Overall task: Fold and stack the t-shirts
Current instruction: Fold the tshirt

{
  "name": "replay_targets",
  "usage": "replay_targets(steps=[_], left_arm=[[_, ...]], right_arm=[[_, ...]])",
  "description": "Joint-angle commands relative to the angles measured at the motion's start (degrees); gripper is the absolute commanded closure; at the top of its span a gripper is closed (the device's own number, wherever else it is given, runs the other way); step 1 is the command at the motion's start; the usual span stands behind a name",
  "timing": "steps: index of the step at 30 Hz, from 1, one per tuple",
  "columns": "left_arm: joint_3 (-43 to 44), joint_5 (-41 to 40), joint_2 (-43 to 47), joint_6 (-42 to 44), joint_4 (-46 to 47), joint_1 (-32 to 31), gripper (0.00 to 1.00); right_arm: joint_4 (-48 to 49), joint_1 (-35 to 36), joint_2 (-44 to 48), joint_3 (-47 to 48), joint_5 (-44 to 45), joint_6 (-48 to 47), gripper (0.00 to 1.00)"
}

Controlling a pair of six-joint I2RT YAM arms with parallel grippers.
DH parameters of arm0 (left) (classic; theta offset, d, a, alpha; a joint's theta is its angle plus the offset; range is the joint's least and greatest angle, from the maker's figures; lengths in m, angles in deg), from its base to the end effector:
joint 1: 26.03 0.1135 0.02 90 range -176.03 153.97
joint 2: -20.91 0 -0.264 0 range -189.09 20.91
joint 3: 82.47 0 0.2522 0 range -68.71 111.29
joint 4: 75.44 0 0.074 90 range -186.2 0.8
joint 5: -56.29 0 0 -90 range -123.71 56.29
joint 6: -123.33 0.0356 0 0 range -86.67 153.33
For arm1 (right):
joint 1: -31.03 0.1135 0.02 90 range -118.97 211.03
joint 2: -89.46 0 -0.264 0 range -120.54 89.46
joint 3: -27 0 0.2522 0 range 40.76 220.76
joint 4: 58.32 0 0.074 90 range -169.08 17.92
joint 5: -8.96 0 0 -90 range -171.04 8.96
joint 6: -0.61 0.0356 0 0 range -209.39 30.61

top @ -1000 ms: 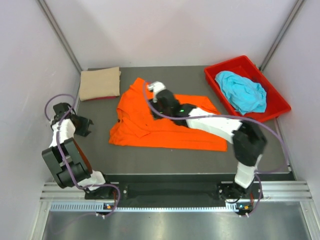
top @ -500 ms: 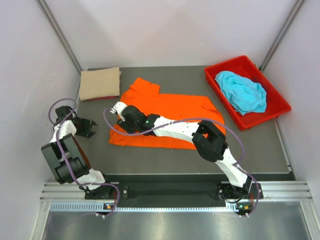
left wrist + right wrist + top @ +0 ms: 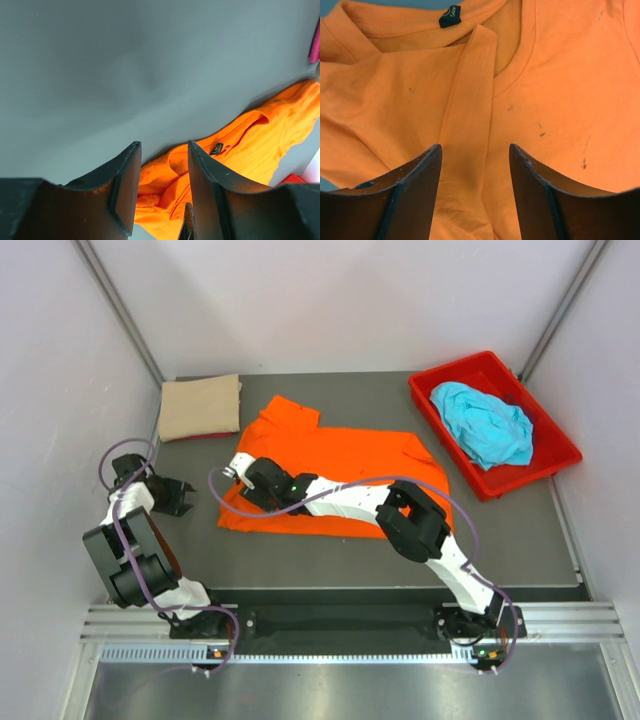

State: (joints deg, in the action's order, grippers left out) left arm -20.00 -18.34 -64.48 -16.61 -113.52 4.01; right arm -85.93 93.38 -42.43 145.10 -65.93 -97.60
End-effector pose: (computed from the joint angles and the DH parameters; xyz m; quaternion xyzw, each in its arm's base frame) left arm 0.2502 0.1338 0.1837 -0.5909 0.7566 -0.1704 0.2220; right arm 0.2507 0.4585 0.1782 -0.4777 0.7688 0.0789 0.4178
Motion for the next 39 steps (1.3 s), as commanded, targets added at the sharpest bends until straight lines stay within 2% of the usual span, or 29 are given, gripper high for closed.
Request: replay_targets(steps=[1,14,22,29,39], left_arm=[[-1.0,-1.0,1.8,-0.3,2.3,0.5,0.53],[-0.8,-1.1,2.2,-1.1,2.7,0.5,0.53],[-1.3,-1.8,2.4,-0.2,3.5,0.5,0.5],[-1.2,-1.3,2.0,-0.1,3.5,0.4,0.51],[-1.2,-2.5,2.5,0.8,2.9,0.4,0.51]], right_arm=[[2.9,0.1,-0.6,-0.4,1.6,-1.7,0.44],[3.3,0.1,-1.4,-1.0,-1.0,-1.7,0.41],[2.1,0.1,-3.5,0.7,1.2,-2.7,0.41],[5.2,0.1,-1.7,-0.9,11.8,-2.7,0.43],[9.7,-2.5,3.1,-4.3,16.2,-2.5,0.45]])
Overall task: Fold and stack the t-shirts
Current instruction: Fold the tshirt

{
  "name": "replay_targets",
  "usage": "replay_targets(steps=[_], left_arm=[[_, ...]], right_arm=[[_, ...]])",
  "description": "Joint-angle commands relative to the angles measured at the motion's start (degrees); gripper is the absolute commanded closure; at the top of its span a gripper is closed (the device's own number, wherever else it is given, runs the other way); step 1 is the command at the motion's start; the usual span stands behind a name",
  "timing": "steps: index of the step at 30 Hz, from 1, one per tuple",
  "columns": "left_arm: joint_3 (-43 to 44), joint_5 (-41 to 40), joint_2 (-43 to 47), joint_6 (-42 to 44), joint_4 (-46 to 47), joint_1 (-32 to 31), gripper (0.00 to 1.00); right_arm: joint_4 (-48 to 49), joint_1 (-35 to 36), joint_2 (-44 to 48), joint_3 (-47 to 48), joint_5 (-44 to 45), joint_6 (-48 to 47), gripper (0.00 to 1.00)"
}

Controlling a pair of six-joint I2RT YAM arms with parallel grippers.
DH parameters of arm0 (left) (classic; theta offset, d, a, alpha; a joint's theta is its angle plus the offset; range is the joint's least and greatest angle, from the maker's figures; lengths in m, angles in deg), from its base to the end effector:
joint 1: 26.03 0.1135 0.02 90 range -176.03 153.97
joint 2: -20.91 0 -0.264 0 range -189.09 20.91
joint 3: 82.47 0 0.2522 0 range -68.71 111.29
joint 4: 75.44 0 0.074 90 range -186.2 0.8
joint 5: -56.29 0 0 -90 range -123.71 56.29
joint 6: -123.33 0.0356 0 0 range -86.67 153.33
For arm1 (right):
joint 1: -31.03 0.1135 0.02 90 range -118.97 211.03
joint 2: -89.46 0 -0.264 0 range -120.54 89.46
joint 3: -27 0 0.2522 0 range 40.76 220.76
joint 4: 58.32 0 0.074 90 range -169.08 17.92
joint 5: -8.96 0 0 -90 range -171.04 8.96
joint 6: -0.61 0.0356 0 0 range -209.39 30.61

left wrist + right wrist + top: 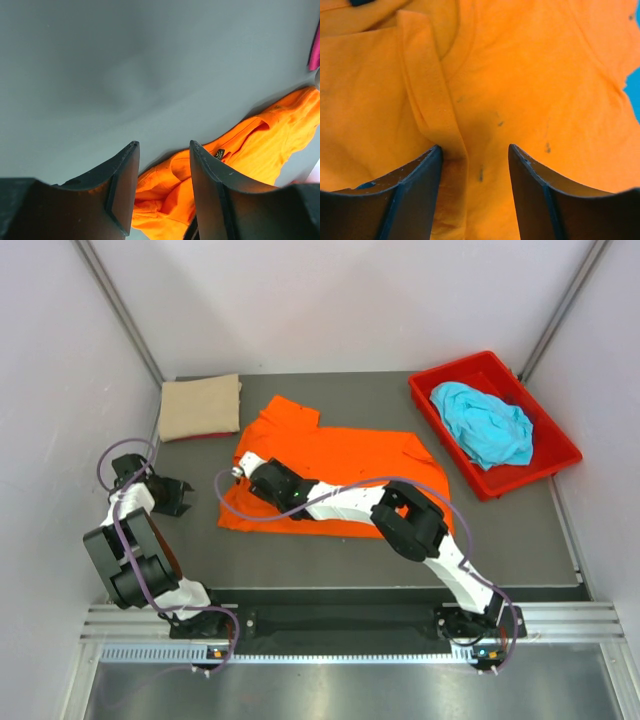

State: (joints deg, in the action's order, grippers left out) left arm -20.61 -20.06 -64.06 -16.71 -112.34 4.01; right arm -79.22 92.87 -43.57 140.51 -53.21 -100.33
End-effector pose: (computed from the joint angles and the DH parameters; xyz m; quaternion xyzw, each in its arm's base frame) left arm 0.2493 0.1344 0.1834 -0.5935 0.7541 -0.1577 0.2331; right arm 0.2592 0.4490 0.1538 -0.4416 0.7692 -0.0222 0.4613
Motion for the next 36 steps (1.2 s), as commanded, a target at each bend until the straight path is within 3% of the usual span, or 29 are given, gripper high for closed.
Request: replay_targets(steps=[1,6,12,20,25,36], left_arm=[[-0.5,-0.8,2.1,0.9,1.6,0.4,0.51],[-0.2,-1.4,3.3,2.9,1.1,0.0,0.51],[2.8,-2.1,4.4,6.4,0.1,-3.3,0.51],[-0.4,3.2,4.7,6.5,1.9,-6.6,0.55],[-2.0,0.3,3.6,10.0,0.5,-8.2,0.6],[-4.5,5.0,-0.9,13.1,2.9,-9.1,0.69]], right_arm=[[2.7,-2.5,3.8,0.4,4.1,0.6,0.45],[-3.7,-6.7,3.2,3.8,11.3,5.4,0.5],[-3.2,-7.4,8.8,0.6,6.9,8.1,0.5],[-1.4,-12.2,13.2,-3.6,-27.1,15.3,0.51],[-6.7,-15.2,7.3,1.9,-39.1,14.2,0.59],[-8.5,-16.4,-0.6,5.8,-46.2,11.6,0.6]])
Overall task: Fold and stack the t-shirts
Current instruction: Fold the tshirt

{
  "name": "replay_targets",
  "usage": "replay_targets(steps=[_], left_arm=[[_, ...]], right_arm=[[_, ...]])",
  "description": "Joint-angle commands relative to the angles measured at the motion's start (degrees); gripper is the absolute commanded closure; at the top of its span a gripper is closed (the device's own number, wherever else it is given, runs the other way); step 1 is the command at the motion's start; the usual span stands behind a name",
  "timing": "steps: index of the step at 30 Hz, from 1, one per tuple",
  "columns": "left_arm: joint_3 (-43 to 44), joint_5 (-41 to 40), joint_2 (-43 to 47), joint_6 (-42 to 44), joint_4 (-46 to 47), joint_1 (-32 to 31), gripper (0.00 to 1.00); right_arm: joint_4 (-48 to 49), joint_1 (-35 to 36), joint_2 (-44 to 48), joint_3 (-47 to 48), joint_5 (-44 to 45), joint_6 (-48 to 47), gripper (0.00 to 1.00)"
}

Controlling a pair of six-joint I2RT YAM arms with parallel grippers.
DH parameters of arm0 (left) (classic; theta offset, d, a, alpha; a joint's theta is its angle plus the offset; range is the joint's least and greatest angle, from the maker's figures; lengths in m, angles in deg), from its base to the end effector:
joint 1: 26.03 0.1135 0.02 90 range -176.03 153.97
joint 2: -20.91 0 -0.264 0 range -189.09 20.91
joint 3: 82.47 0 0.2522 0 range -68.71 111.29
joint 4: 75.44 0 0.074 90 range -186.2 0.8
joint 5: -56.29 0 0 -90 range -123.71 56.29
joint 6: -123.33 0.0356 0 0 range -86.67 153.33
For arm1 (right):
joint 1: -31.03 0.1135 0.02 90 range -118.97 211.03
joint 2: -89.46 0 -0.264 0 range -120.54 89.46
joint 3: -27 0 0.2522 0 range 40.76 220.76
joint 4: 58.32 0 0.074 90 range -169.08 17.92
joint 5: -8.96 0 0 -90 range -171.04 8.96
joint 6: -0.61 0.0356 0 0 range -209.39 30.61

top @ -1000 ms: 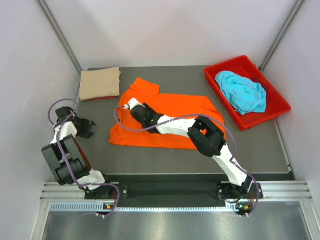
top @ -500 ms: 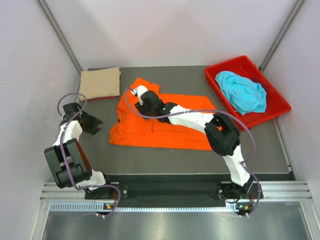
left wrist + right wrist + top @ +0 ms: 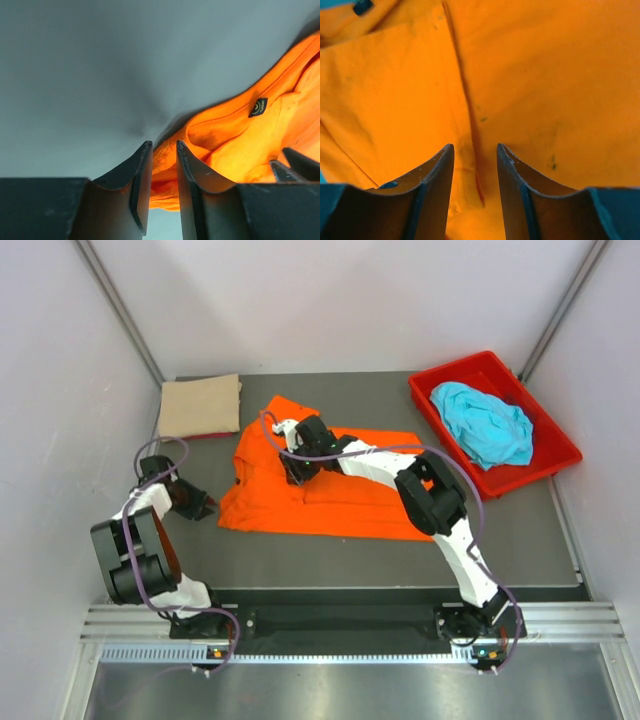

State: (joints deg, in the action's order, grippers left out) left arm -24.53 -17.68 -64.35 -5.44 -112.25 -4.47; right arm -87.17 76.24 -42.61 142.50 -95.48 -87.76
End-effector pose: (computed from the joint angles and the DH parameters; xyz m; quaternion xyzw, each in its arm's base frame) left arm 0.2542 0.0899 0.1635 -0.4580 0.8501 -0.1675 0.1988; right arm 0.3564 0.3716 0.1603 -0.3850 0.8347 0.2563 0.2991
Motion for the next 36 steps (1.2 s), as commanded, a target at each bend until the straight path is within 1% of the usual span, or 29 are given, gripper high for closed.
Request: replay_targets(steps=[1,3,5,6,7,9,10,11,16,19,22,25,26,27,28,32,33,34,35,36], left_arm=[[-0.7,3.4,-1.5,1.8,3.2,-0.9,0.69],[-0.9,5.4,-2.8,1.3,3.4,-1.7,0.7],[-1.1,5.1,-3.9,1.1,3.4,-2.5,0.72],[-1.1,3.8,-4.0,1.1,3.0,-2.6,0.74],[-1.1,3.0,-3.9,1.1,2.7,-2.8,0.8],[-0.9,1.4,-3.8,1.2,1.3,-2.9,0.88],[-0.7,-0.5,-3.4,1.1,0.7,-2.9,0.99],[-0.4,-1.1,-3.2,1.1,0.4,-2.9,1.0],[0.9,-6.7,-0.8,1.6,-2.3,-2.9,1.0],[1.7,-9.5,0.1,2.1,-3.4,-2.9,1.0],[2.0,-10.0,0.4,2.4,-3.6,-3.0,1.0],[2.3,-9.5,0.0,2.5,-3.8,-3.0,1.0],[3.4,-9.1,-0.4,2.7,-4.6,-2.9,0.97],[3.4,-9.1,-0.4,2.7,-4.6,-2.9,0.97],[3.9,-9.3,-0.4,3.1,-5.0,-2.9,0.95],[6.5,-11.4,-0.4,3.8,-7.1,-3.0,0.95],[6.9,-10.6,-0.7,3.9,-7.7,-2.9,0.89],[7.3,-9.9,-0.9,4.2,-7.9,-3.0,0.81],[7.8,-9.1,-0.8,4.2,-8.3,-3.0,0.67],[8.2,-8.5,0.0,4.5,-9.1,-2.9,0.63]], right_arm=[[-0.6,0.1,-1.8,3.9,-4.1,-1.1,0.59],[-0.2,0.1,-2.1,3.6,-4.5,-0.9,0.6],[0.8,0.1,-2.1,2.8,-4.5,-0.4,0.67],[1.0,0.1,-1.7,2.4,-4.6,-0.3,0.73],[1.6,0.1,-1.4,1.9,-4.3,0.0,0.84],[3.0,-0.1,-0.3,0.2,-3.8,0.4,0.97],[3.4,-0.2,0.2,-0.3,-2.8,0.9,1.0],[4.8,-0.3,0.8,-1.6,-2.2,1.2,1.0],[11.0,-1.8,5.0,-6.9,4.4,6.1,1.0],[14.0,-2.3,7.3,-10.8,6.7,7.7,1.0],[14.7,-2.4,8.8,-12.6,7.1,7.8,1.0],[14.4,-2.4,8.5,-12.1,6.0,7.6,1.0],[13.3,-2.4,7.5,-11.0,5.4,7.5,1.0],[13.3,-2.4,7.5,-10.9,5.4,7.5,1.0],[13.2,-2.4,7.4,-10.8,4.9,7.7,1.0],[13.9,-2.4,7.4,-11.6,5.1,8.6,1.0],[13.9,-2.4,7.6,-11.8,5.2,8.7,1.0],[14.0,-2.4,7.7,-11.9,4.9,8.9,1.0],[14.0,-2.4,7.9,-11.9,4.8,9.1,1.0],[14.0,-2.3,8.0,-12.0,4.3,9.3,1.0]])
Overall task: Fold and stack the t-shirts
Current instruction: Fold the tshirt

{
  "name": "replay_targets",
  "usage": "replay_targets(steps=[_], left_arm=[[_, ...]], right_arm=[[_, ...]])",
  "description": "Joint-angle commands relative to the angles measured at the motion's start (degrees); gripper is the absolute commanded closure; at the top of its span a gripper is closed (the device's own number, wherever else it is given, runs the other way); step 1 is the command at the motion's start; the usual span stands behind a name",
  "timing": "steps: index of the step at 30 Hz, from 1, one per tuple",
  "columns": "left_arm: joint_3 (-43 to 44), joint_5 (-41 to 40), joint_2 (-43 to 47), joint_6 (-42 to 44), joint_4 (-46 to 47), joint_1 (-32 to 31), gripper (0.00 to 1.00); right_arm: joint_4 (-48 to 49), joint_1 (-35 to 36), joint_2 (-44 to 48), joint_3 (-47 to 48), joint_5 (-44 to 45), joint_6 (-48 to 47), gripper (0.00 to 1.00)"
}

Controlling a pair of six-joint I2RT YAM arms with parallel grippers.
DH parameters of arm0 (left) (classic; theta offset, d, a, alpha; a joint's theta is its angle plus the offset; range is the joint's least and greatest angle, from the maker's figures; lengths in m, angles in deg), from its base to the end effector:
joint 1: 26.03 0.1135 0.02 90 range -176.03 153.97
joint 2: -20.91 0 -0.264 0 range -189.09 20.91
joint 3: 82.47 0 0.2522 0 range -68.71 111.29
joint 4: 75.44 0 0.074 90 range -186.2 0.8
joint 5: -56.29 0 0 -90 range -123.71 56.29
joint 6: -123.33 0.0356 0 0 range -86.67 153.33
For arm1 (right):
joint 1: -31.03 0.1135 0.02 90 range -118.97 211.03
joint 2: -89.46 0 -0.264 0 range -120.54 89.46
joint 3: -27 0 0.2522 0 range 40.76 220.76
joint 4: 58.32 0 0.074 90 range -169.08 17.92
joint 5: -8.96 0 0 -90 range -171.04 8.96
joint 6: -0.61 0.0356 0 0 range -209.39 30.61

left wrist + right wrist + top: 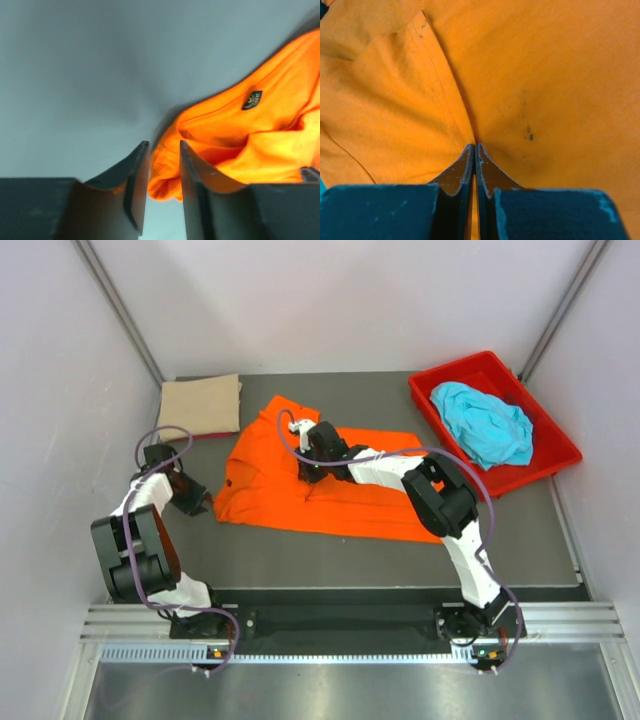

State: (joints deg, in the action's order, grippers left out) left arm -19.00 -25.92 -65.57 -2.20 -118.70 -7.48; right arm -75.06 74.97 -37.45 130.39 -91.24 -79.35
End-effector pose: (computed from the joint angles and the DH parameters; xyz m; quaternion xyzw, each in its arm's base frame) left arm 0.2669 0.0845 0.1784 -0.4314 0.8760 -0.0960 0.1931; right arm 0.3506 0.3466 0.1535 -0.2992 0.8535 0.2620 0.3367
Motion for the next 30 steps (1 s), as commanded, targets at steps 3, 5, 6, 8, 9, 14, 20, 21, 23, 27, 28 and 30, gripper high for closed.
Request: replay_targets(steps=[3,5,6,8,9,14,20,21,23,27,28,30], left_arm=[[4.1,1.2,5.6,4.8,-4.5,-0.1,0.59],[4.3,-1.0,9.7,6.2,-6.9,-0.1,0.58],[3.8,-0.6,11.0,6.2,-7.2,-0.1,0.58],[0.9,2.9,13.5,6.0,-6.5,-1.2,0.6],[-0.1,3.6,15.5,5.8,-6.2,-1.9,0.62],[-7.4,7.8,17.6,1.9,-0.7,-7.3,0.65],[-8.2,4.0,10.0,-2.5,1.6,-7.8,0.68],[-7.9,0.5,7.6,-3.0,0.9,-7.7,0.68],[-6.3,-2.9,4.4,-3.8,0.1,-7.7,0.67],[-5.0,-9.8,1.9,-4.7,-2.6,-7.7,0.67],[-5.4,-11.7,2.2,-4.8,-3.5,-7.7,0.67],[-6.6,-12.4,4.2,-5.1,-3.5,-7.8,0.67]], right_arm=[[1.5,-1.1,2.9,0.2,-0.5,1.3,1.0],[1.1,-1.1,2.8,0.6,-0.8,1.5,1.0],[1.1,-1.1,2.8,0.7,-0.8,1.5,1.0],[0.2,-1.1,2.5,1.3,-0.3,1.8,0.99],[-0.1,-1.1,2.6,1.4,0.2,2.0,0.97],[-3.4,-1.1,6.0,1.3,3.3,2.8,0.69],[-13.4,-1.6,16.9,-3.4,9.8,8.8,0.61],[-14.3,-1.8,18.4,-5.1,9.8,11.8,0.61],[-15.8,-2.6,23.3,-11.6,12.1,13.9,0.62],[-17.8,-4.3,31.4,-22.9,19.0,17.5,0.62],[-17.9,-4.8,32.7,-26.8,19.1,18.0,0.61],[-18.6,-5.7,36.1,-30.1,21.1,20.0,0.62]])
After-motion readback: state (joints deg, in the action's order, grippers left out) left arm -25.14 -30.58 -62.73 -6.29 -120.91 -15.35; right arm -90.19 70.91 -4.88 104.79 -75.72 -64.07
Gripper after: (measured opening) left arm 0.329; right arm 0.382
